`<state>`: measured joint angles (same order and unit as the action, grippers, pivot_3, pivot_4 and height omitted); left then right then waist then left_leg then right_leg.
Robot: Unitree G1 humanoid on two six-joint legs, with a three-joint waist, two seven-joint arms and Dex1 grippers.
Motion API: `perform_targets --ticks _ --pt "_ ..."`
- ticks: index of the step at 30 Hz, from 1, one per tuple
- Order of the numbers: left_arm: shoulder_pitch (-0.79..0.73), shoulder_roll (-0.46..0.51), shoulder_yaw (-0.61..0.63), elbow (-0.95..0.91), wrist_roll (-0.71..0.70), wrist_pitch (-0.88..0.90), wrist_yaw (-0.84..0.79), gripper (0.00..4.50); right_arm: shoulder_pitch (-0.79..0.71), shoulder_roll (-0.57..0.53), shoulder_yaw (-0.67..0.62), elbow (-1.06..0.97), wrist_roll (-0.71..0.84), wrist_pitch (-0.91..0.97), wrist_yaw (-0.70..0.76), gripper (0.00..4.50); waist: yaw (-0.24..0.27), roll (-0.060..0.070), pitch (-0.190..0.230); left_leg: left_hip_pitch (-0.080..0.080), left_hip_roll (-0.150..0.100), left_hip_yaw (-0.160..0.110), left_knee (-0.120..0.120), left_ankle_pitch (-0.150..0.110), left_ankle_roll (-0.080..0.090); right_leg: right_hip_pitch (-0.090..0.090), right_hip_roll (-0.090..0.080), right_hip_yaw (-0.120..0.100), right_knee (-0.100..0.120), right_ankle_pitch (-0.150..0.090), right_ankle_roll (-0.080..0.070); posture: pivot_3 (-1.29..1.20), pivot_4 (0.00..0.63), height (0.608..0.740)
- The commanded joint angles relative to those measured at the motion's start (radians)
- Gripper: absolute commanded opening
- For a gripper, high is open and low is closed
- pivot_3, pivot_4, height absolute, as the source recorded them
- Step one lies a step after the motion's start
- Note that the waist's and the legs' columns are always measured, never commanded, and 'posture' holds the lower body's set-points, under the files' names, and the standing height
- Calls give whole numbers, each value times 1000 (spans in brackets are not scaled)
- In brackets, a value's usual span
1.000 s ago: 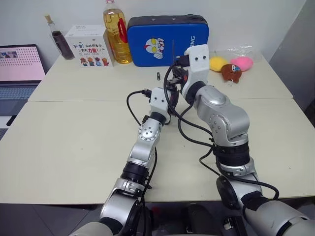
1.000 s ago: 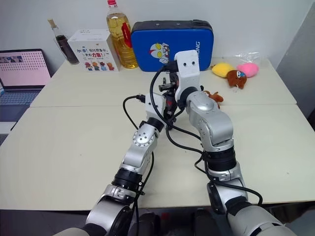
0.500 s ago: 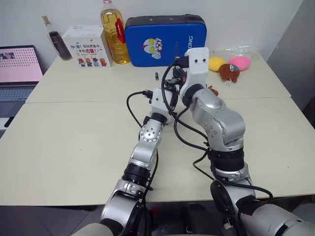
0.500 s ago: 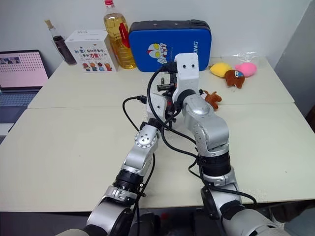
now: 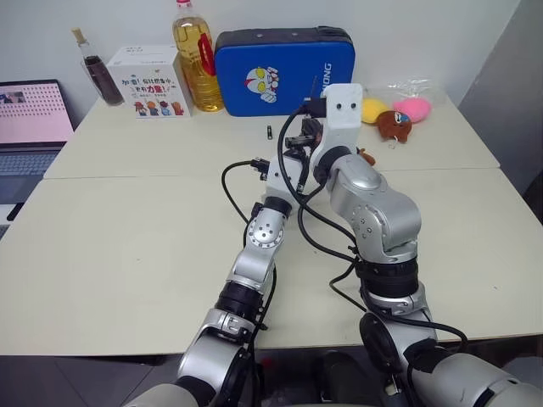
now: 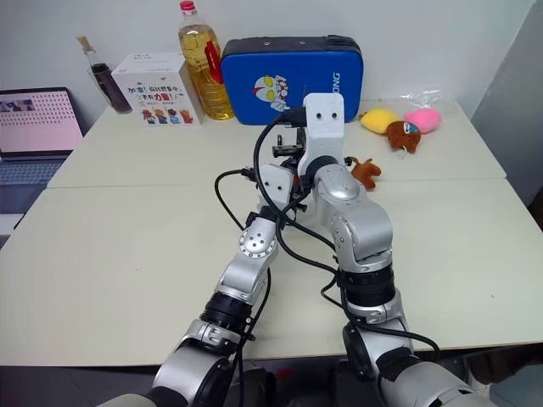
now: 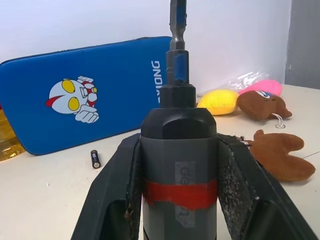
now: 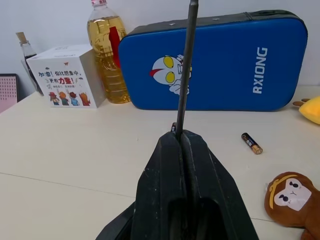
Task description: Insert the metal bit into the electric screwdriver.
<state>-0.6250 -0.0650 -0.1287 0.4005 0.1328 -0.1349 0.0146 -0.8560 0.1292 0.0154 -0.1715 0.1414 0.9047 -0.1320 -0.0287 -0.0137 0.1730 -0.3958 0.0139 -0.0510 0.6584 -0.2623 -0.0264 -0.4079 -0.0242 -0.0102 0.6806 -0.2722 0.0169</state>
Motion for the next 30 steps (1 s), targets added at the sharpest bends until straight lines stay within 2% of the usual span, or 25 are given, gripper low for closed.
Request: perform_targets --ticks 1,23,29,30 --pt "10 12 8 -24 18 -50 29 1665 21 14 -51 89 3 98 -28 19 -1 0 -1 0 0 0 0 0 0 0 0 0 0 0 0 0 150 740" --pt "1 21 18 11 22 -85 41 1665 28 -3 -33 55 9 149 -26 19 -2 0 -8 4 0 2 -4 0 0 1 0 1 -1 0 0 0 150 740" --pt "-8 24 21 29 18 -97 40 1665 29 -7 -32 42 3 158 -27 1168 -2 0 -8 4 0 2 -6 0 0 1 0 1 -1 0 0 0 150 740" --pt "-6 23 20 23 19 -95 41 1665 29 -7 -32 41 2 159 -27 1168 -2 0 -8 4 0 2 -6 0 0 1 0 1 -2 0 0 0 150 740"
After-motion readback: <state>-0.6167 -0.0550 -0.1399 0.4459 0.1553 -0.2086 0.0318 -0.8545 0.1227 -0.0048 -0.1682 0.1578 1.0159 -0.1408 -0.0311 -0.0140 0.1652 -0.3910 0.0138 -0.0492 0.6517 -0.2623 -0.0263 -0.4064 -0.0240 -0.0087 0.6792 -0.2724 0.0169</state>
